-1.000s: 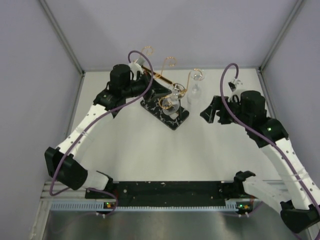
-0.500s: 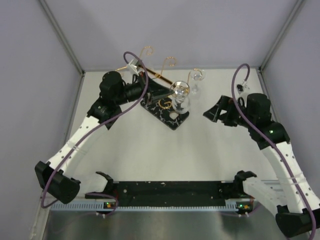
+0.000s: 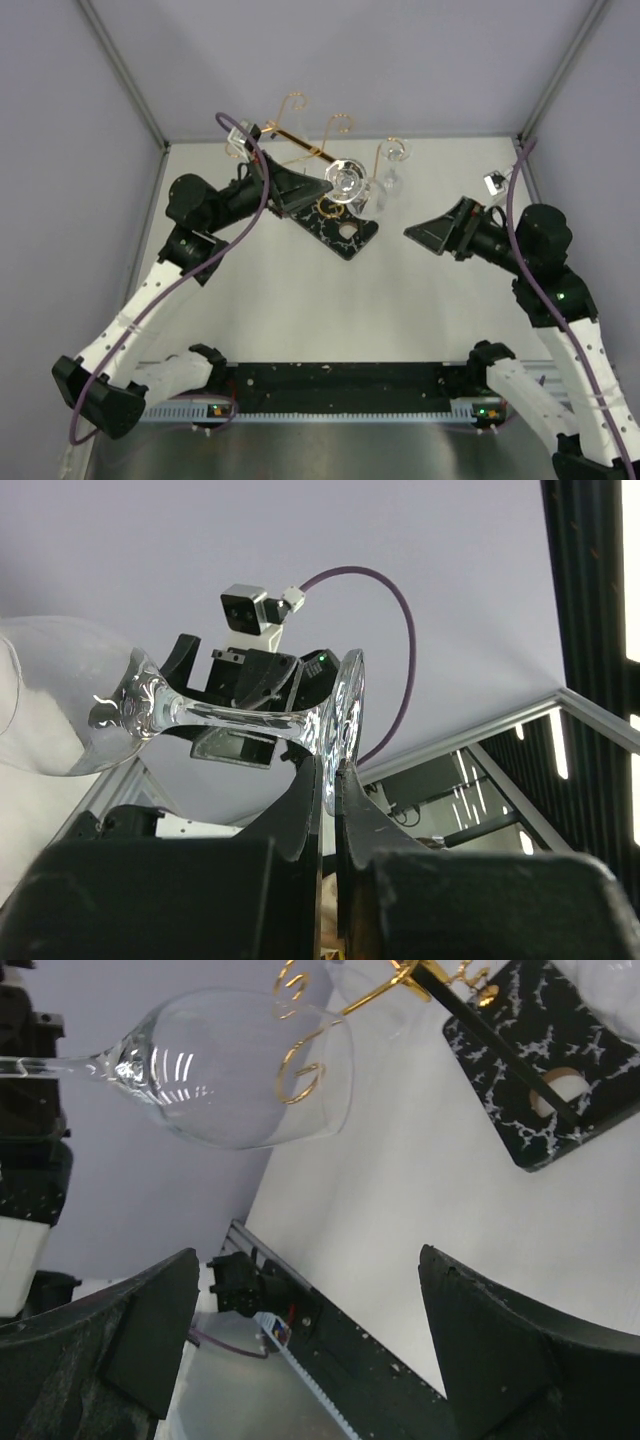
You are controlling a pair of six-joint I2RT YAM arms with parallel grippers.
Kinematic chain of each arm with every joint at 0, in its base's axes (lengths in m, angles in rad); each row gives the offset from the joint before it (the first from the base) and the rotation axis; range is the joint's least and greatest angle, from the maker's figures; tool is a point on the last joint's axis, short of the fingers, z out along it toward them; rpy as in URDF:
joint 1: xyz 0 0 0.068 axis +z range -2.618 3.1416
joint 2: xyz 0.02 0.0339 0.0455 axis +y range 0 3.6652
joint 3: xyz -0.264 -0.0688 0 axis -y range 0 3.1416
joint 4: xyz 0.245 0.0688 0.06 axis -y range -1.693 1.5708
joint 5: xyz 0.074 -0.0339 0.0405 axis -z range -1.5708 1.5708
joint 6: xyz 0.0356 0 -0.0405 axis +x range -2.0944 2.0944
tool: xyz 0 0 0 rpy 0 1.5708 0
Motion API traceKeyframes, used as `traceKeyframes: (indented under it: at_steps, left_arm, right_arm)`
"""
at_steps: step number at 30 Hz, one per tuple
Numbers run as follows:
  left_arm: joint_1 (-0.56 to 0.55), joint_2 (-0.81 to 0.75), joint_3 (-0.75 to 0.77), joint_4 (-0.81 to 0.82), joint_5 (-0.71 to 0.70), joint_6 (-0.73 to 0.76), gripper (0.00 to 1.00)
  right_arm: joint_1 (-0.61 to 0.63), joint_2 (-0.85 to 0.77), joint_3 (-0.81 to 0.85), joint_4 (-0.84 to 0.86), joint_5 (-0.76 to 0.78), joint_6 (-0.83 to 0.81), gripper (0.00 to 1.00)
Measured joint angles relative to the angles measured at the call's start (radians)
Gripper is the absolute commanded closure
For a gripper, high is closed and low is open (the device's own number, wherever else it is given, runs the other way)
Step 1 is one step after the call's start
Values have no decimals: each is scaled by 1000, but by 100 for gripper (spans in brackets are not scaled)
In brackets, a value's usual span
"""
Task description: Take the wine glass off the wine glass rack
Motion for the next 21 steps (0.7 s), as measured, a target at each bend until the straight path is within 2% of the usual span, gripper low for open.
traceKeyframes:
  at_steps: [5, 9, 13, 21]
  left_arm:
    - [0, -4, -37, 100, 0, -60, 100]
    - [0, -4, -45, 140, -3, -98, 100]
    - [2, -4, -45, 181, -4, -124, 100]
    - [9, 7, -47, 268, -11, -196, 100]
  right_arm:
    - [-8, -22, -150, 302, -97, 157, 14]
    - [-76, 25, -269, 594, -158, 336, 14]
    - [-145, 53, -314, 790, -179, 450, 14]
    - [-192, 196, -414, 1352, -196, 753, 17]
